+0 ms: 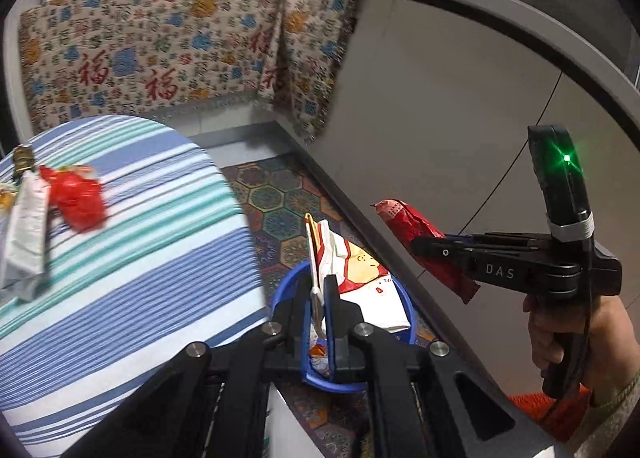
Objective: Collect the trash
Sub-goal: 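Carry both wrappers over the blue wastebasket and open both tools to drop them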
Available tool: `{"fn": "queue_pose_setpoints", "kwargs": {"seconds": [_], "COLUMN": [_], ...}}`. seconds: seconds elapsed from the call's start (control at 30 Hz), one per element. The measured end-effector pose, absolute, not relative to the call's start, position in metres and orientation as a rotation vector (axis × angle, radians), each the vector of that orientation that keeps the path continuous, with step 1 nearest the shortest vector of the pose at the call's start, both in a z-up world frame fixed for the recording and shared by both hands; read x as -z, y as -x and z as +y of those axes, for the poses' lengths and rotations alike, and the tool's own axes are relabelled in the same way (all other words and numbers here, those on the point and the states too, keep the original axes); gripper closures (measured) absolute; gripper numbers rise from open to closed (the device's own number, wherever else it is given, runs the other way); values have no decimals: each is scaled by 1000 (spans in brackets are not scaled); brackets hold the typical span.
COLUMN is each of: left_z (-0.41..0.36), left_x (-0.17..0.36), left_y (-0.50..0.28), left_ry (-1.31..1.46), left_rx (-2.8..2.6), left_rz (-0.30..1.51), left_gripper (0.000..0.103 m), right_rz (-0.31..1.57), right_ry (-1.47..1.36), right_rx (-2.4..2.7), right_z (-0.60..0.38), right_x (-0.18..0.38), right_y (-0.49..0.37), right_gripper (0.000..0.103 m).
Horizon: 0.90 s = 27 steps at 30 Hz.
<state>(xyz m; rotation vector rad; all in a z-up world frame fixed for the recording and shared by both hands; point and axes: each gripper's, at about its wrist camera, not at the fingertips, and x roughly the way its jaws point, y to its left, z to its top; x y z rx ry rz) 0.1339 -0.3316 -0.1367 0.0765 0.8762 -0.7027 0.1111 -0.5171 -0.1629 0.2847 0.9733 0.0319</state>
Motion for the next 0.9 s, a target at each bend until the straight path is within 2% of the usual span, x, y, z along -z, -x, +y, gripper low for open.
{"fn": "queue_pose_setpoints", "kwargs": {"seconds": [0.57,0.63,0.67,0.73,0.77,0.8,0.87,0.9], "left_z": [-398,-403,-406,-415,-418,-419,-419,-419], "left_x": [189,195,199,210,215,219,221,221], "left_y": [-155,-156,-156,-158,-159,-161,-160,-158], "left_ry": [-145,-160,-172,-186,-185,-173,-154,-152], "left_rx": [727,732,730,724,723,731,735,732], "left_rz": [932,932,931,942,954,961,953,950], "left_gripper": [97,97,92,87,72,57,49,49], "right_rz": [1012,1013,1010,1002,993,983,967,959], "right_ry": [-330,-329,-330,-342,-350,-359,-368,-369], "right_rx": [35,38,44,49,54,60,64,68], "right_z": [-560,-561,-562,-565,-568,-571,-575,-576], "right_x": [187,189,190,190,190,188,184,181], "right_y": [-122,-123,-124,-126,-126,-126,-124,-123], "right_gripper": [92,87,86,62,57,54,53,51]}}
